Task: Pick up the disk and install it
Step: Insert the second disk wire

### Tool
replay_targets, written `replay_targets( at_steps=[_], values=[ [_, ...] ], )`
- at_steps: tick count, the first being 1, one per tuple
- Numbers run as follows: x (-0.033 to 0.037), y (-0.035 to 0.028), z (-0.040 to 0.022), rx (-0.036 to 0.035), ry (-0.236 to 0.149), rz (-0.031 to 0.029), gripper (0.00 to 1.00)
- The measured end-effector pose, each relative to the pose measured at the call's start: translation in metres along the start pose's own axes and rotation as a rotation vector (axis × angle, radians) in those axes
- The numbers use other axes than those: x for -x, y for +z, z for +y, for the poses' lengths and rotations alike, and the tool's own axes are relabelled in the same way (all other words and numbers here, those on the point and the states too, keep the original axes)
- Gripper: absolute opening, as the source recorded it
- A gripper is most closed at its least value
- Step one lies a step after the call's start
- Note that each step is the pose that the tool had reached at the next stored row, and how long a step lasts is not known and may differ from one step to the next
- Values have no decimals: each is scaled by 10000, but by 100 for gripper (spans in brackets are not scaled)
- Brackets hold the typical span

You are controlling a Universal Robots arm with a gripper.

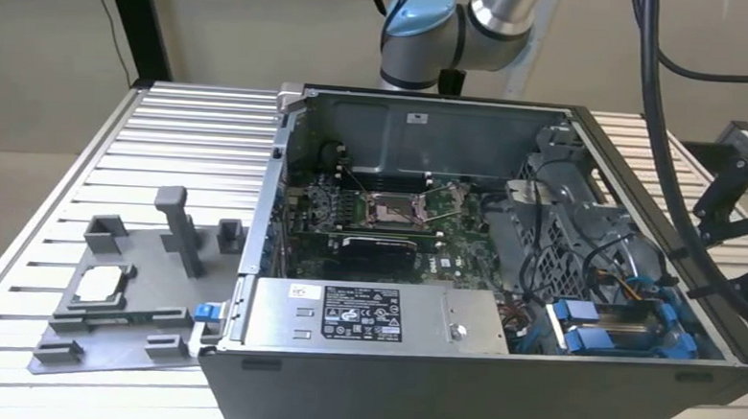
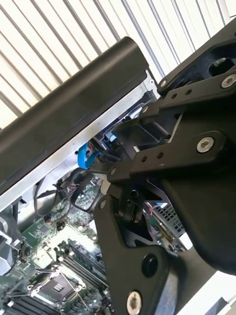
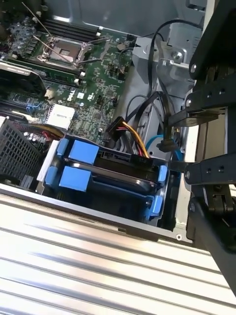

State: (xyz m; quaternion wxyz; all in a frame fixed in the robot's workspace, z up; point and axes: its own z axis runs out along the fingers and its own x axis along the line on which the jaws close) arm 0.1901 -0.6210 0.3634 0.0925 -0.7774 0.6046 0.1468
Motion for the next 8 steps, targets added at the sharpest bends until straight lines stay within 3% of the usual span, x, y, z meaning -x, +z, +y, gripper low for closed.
replay_targets(
  at_steps=[3, 6, 8],
  values=[
    [-54, -16, 11, 9, -10, -30, 100],
    [-134, -34, 32, -18, -24, -168, 100],
    [-147, -23, 33, -35, -31, -233, 100]
  ],
)
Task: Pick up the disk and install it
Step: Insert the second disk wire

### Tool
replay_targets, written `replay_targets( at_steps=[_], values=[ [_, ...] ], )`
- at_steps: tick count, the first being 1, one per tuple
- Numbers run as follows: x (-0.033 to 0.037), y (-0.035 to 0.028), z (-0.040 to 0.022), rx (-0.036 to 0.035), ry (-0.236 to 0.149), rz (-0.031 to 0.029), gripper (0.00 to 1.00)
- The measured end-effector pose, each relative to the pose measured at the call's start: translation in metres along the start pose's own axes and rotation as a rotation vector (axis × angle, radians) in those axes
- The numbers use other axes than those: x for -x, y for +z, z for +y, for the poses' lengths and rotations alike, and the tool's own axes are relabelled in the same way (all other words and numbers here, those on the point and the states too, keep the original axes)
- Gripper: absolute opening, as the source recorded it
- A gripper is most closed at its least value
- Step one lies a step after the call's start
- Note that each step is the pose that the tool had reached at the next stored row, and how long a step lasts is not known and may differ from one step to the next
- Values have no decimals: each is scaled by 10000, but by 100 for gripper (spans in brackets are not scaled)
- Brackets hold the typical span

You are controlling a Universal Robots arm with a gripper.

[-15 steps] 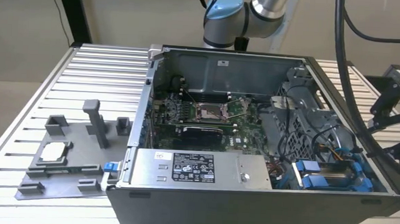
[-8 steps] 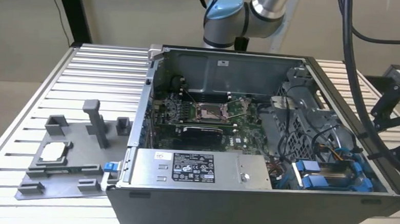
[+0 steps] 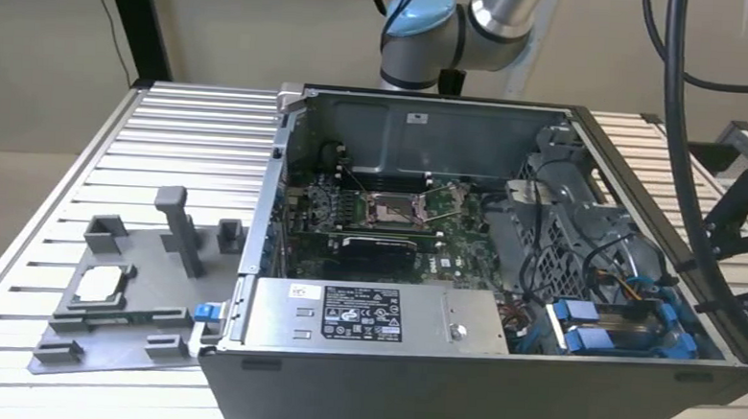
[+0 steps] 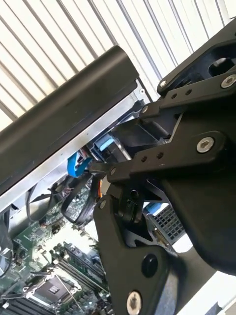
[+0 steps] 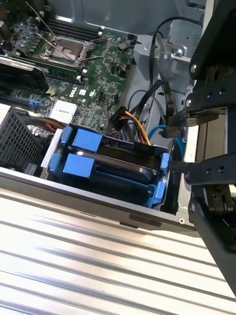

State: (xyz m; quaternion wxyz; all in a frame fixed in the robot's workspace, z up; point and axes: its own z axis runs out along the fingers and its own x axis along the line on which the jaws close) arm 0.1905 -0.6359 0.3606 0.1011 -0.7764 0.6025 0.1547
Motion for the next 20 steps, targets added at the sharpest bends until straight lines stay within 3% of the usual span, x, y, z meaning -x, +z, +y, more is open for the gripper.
replay_targets(
  at_steps=[1, 5, 6, 11, 15, 17, 19, 20],
  values=[
    [-3, 7, 0, -15, -8, -66, 100],
    [-11, 27, 0, -113, -58, -485, 100],
    [-19, 30, 2, -131, -66, -560, 100],
    [-87, 59, 15, -201, 38, -650, 100],
    [-93, 71, 14, -381, 467, -661, 100],
    [-95, 76, 14, -467, 662, -694, 100],
    [-94, 76, 17, -539, 796, -785, 100],
    [-94, 77, 19, -578, 816, -928, 100]
  ],
)
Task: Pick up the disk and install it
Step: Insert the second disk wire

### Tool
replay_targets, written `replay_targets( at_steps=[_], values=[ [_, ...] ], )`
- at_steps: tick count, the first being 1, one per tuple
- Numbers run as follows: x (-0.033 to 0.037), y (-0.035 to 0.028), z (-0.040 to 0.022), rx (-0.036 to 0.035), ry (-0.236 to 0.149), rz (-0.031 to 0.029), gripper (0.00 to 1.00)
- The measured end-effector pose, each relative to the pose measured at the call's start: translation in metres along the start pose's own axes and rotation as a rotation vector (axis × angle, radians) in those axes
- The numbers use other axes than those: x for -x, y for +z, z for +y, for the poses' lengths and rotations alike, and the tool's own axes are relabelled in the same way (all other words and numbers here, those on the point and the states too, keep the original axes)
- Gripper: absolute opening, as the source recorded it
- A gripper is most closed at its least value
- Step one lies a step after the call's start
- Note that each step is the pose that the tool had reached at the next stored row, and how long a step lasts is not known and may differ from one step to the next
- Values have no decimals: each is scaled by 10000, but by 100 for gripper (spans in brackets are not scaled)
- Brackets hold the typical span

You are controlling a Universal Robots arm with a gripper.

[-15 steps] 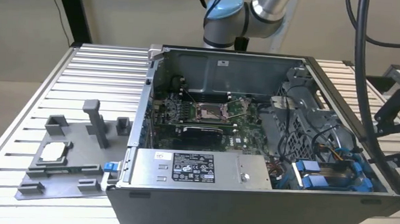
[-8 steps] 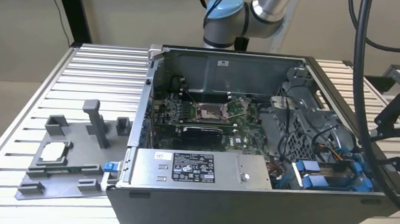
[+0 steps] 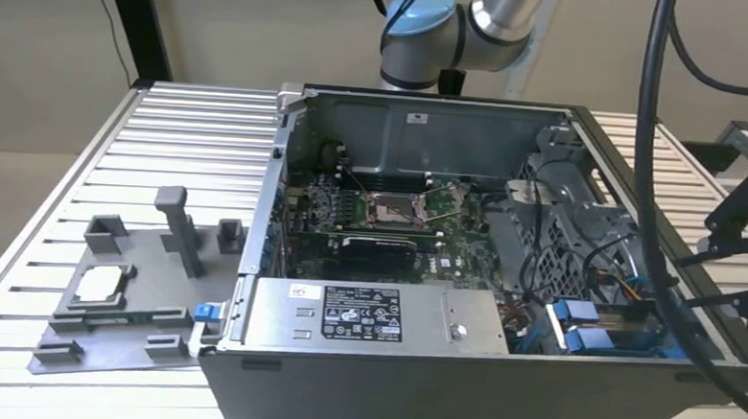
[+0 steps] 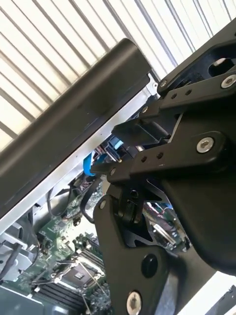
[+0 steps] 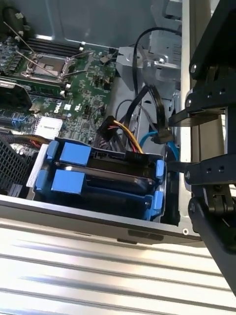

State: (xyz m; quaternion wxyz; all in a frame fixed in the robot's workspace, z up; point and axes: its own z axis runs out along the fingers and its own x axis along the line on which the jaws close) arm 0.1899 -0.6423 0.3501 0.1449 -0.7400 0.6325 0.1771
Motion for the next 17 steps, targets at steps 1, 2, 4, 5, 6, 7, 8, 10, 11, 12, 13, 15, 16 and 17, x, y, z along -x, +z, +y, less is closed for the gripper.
replay_targets(
  at_steps=[1, 2, 4, 5, 6, 7, 8, 10, 11, 12, 13, 15, 16, 17],
  values=[
    [0, 0, 0, -29, -6, -182, 100],
    [-1, -1, 0, -51, -18, -341, 100],
    [-37, -19, 8, -83, -34, -587, 100],
    [-66, -33, 13, -80, -32, -611, 100],
    [-102, -52, 19, -65, -26, -617, 100],
    [-138, -64, 25, -37, -11, -627, 100],
    [-168, -69, 30, -18, 0, -636, 100],
    [-192, -61, 33, -13, 2, -675, 100],
    [-196, -53, 32, -16, 0, -700, 100],
    [-201, -44, 33, -20, -2, -723, 100],
    [-204, -38, 33, -23, -4, -745, 100],
    [-209, -27, 35, -28, -3, -782, 100],
    [-211, -22, 38, -31, 1, -801, 100],
    [-213, -15, 41, -33, 4, -815, 100]
  ],
)
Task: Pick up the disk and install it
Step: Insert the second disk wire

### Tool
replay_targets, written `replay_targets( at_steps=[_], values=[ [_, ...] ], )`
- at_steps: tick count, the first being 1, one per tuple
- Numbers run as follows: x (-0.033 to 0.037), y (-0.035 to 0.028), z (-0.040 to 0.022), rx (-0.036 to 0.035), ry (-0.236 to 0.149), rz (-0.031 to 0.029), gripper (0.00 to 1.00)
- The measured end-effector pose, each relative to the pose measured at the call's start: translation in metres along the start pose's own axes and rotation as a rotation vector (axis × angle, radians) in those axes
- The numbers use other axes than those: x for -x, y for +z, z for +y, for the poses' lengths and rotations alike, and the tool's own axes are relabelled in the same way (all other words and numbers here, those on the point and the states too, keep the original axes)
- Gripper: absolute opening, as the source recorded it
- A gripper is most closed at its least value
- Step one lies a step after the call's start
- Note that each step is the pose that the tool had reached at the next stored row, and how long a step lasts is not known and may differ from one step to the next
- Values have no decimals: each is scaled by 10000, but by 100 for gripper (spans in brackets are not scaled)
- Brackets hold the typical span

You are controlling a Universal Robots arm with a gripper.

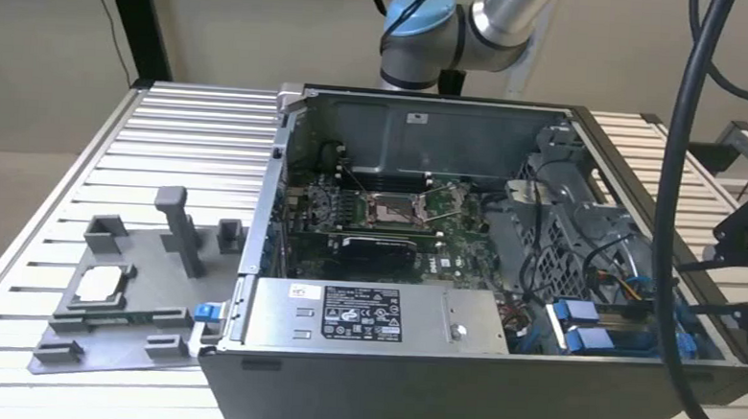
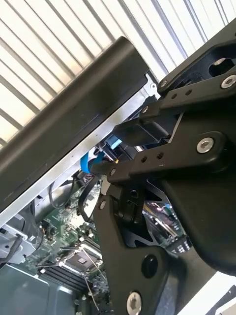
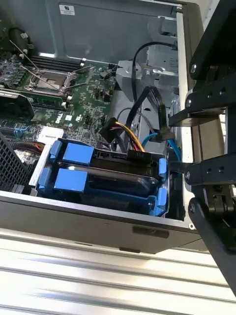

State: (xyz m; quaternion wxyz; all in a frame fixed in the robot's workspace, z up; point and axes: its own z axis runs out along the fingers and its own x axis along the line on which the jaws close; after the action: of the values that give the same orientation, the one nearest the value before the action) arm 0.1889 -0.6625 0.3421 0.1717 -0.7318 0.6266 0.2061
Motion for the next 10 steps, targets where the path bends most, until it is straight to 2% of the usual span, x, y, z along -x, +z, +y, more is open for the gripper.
replay_targets(
  at_steps=[3, 4, 5, 7, 8, 9, 10],
  values=[
    [-8, 24, 19, -6, -4, -44, 100],
    [-7, 31, 22, -8, -8, -74, 100],
    [-5, 35, 25, -17, -13, -139, 100],
    [-4, 43, 27, -47, -34, -373, 100],
    [-5, 45, 32, -58, -39, -447, 100],
    [-6, 50, 39, -62, -41, -472, 100],
    [-7, 57, 52, -62, -41, -471, 100]
  ],
)
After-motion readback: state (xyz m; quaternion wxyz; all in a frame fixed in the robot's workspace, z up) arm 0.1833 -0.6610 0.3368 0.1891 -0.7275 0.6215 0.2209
